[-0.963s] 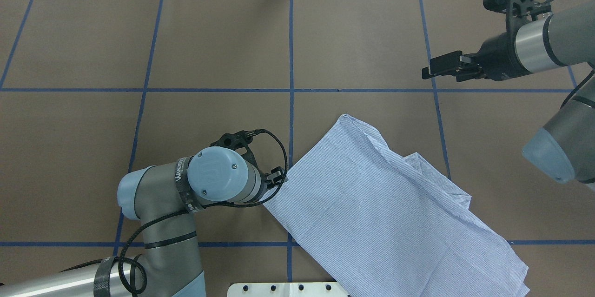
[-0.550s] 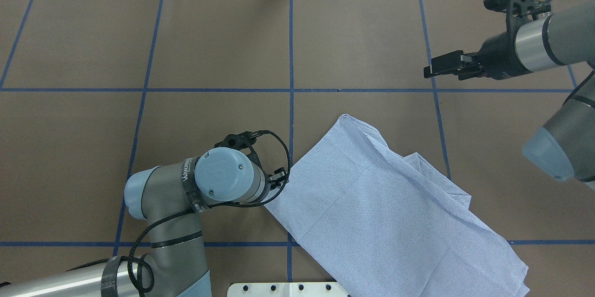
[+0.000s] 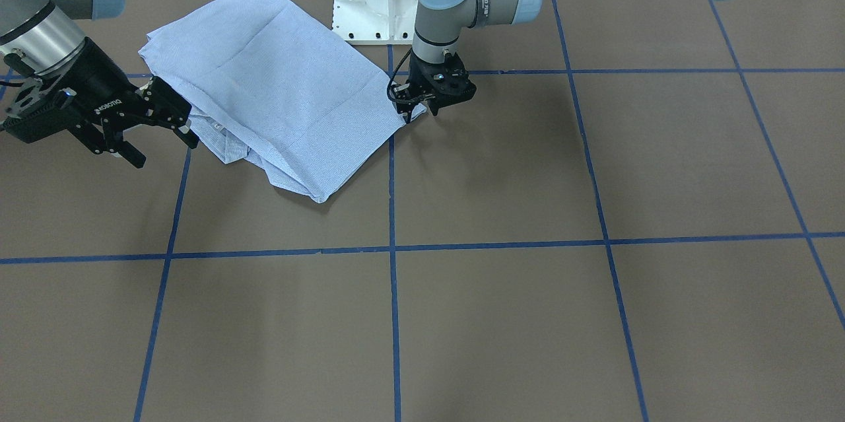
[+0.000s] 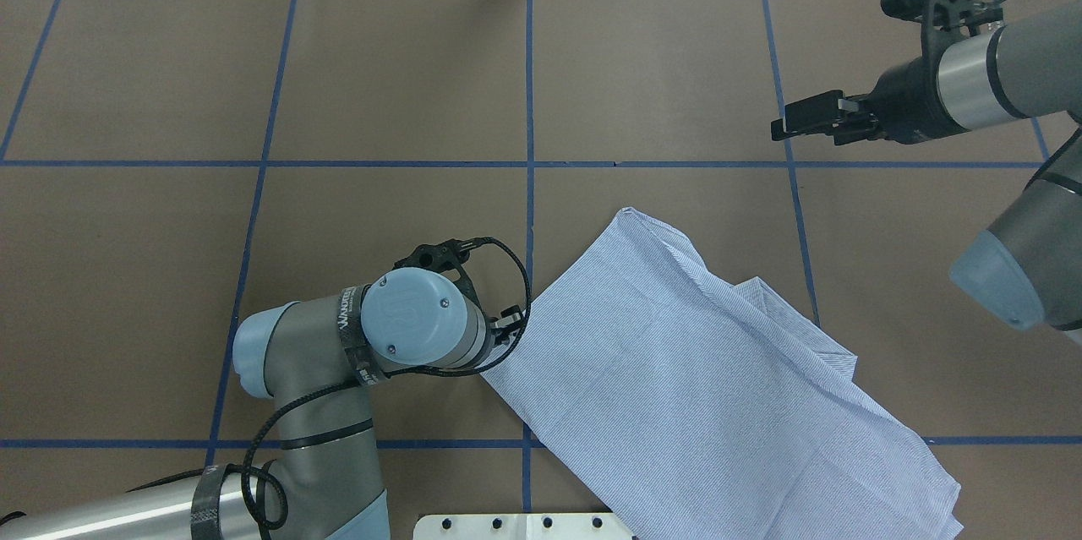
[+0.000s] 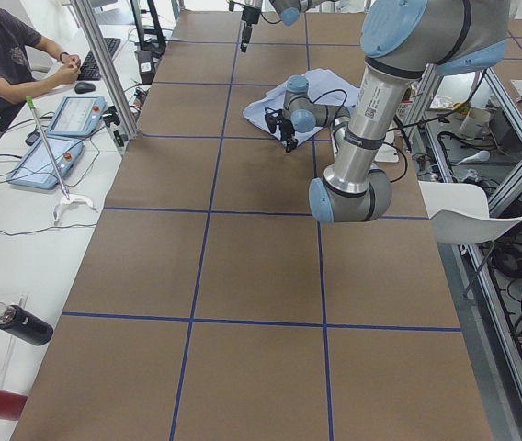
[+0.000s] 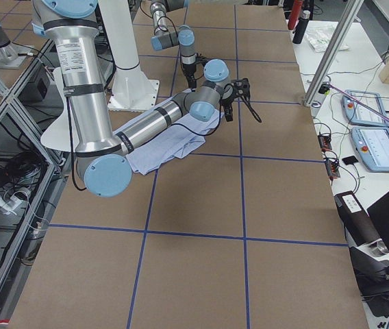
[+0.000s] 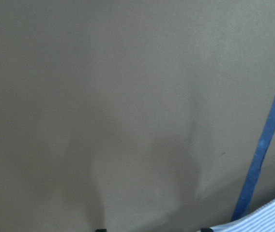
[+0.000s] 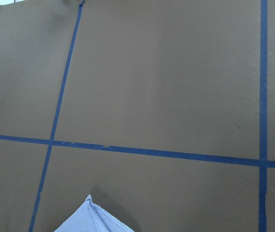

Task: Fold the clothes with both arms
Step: 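Hold the left gripper at the shirt's near edge while the right waits raised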

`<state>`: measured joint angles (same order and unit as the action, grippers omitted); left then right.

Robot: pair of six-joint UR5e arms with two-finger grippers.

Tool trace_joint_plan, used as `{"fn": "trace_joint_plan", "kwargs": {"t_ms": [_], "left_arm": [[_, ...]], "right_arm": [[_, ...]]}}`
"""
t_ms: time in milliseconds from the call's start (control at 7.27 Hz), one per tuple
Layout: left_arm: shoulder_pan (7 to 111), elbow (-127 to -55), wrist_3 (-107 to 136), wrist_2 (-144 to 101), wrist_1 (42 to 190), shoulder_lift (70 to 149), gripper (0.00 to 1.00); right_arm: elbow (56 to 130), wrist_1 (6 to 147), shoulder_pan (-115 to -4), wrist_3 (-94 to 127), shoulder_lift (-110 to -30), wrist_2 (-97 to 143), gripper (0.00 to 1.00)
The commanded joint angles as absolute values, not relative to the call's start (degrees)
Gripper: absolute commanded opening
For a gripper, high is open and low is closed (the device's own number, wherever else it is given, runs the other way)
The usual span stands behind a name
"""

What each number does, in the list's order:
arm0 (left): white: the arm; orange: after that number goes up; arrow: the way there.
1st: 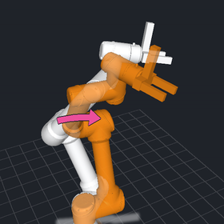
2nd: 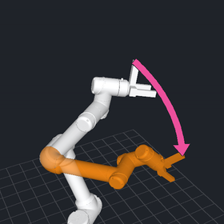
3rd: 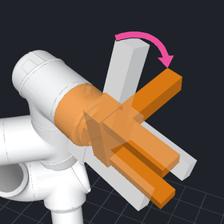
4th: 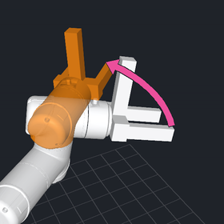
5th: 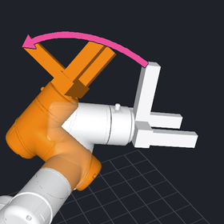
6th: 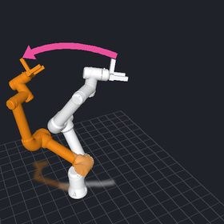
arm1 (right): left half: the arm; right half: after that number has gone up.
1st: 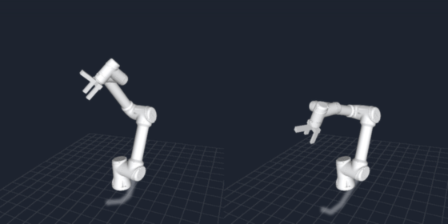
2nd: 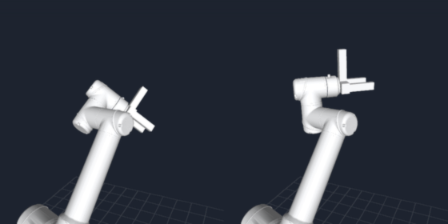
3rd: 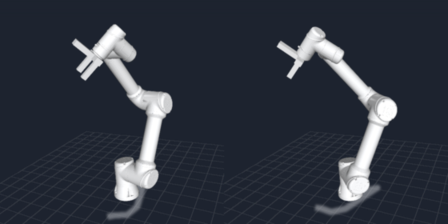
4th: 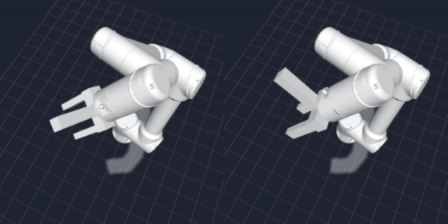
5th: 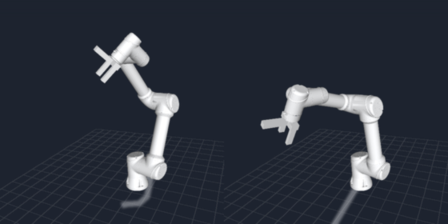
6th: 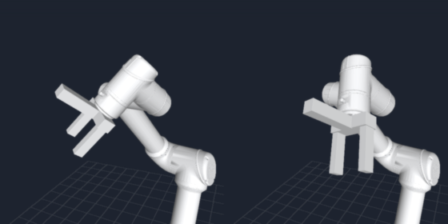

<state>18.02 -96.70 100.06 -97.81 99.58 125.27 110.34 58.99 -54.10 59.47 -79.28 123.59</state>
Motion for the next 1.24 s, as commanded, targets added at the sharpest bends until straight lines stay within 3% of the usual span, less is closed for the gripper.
{"fn": "trace_joint_plan", "kwargs": {"t_ms": [0,963,1101], "left_arm": [[18.02,-96.68,100.02,-97.82,99.58,125.33,0.65],[17.32,-96.68,99.76,-97.91,99.58,125.42,0.63],[17.31,-96.77,99.76,-97.82,99.49,125.51,0.51]], "right_arm": [[110.39,58.98,-54.14,59.50,-79.28,123.57,1.00],[110.39,58.97,-54.14,59.50,-79.63,123.49,1.00],[110.30,58.97,-54.14,59.50,-79.72,123.49,1.00]]}}
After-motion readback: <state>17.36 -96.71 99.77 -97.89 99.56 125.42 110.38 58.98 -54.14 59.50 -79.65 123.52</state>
